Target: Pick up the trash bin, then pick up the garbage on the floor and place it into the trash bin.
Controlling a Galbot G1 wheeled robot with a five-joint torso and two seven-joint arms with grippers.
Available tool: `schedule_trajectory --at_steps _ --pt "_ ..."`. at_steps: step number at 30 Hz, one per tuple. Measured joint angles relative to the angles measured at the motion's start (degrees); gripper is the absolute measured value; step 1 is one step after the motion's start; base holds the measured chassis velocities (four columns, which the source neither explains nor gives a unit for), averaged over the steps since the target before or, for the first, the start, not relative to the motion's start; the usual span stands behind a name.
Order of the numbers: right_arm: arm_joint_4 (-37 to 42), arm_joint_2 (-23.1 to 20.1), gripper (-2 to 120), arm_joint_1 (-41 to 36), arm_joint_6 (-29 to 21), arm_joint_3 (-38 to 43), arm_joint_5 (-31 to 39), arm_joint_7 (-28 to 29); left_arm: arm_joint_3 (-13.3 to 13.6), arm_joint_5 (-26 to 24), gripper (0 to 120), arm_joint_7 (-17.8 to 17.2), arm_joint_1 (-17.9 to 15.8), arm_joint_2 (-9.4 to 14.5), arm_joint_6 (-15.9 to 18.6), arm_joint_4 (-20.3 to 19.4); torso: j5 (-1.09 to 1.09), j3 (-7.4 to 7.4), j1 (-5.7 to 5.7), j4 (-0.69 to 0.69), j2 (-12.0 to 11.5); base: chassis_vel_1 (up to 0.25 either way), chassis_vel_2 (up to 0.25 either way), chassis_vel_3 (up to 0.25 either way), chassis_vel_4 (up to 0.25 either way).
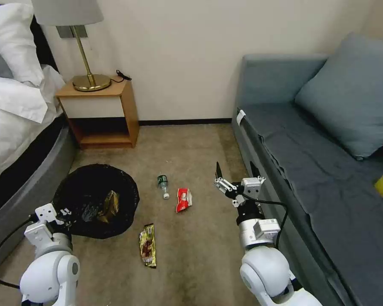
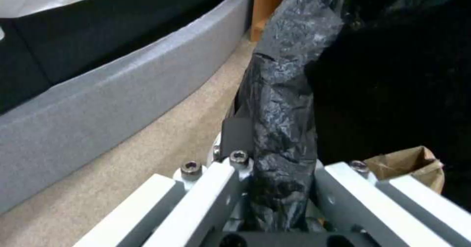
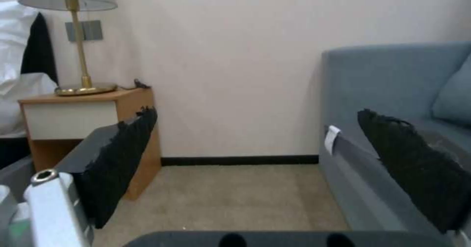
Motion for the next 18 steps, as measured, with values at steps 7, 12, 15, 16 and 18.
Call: schedule_trajectory --at_steps 7,12,15,16,18 --pt "-2.37 -0.38 100 4.82 -1.47 -3.27 5.87 -0.11 -0.15 -0.02 2 -0.02 -0.31 0.06 -0.05 0.18 0.00 0.00 0.00 -0.01 0.00 -0.008 0.004 0.007 -0.006" --pt "-8.50 -0.90 100 14.30 -6.06 -9.46 15.14 1.37 -0.23 -0.03 2 -0.04 -0.58 0.17 -0.05 0.22 0.00 0.00 0.00 0.02 0.00 0.000 0.000 0.000 0.000" --pt "-11.16 -0.80 100 17.90 -9.08 -12.59 20.24 2.13 -0.30 -0.03 2 -0.04 -0.58 0.14 -0.05 0.21 -0.01 0.00 0.00 0.00 0.00 0.000 0.000 0.000 0.000" --pt "-12.82 -0.62 100 19.88 -10.69 -14.64 22.73 2.79 -0.34 -0.03 2 -0.04 -0.52 0.09 -0.05 0.20 0.00 0.00 0.00 0.00 0.00 0.000 0.000 0.000 0.000" --pt "-16.60 -0.04 100 23.76 -12.83 -18.82 25.95 3.73 -0.49 -0.02 2 -0.03 -0.32 -0.03 -0.06 0.14 -0.01 0.00 0.00 0.00 0.00 0.000 0.000 0.000 0.000"
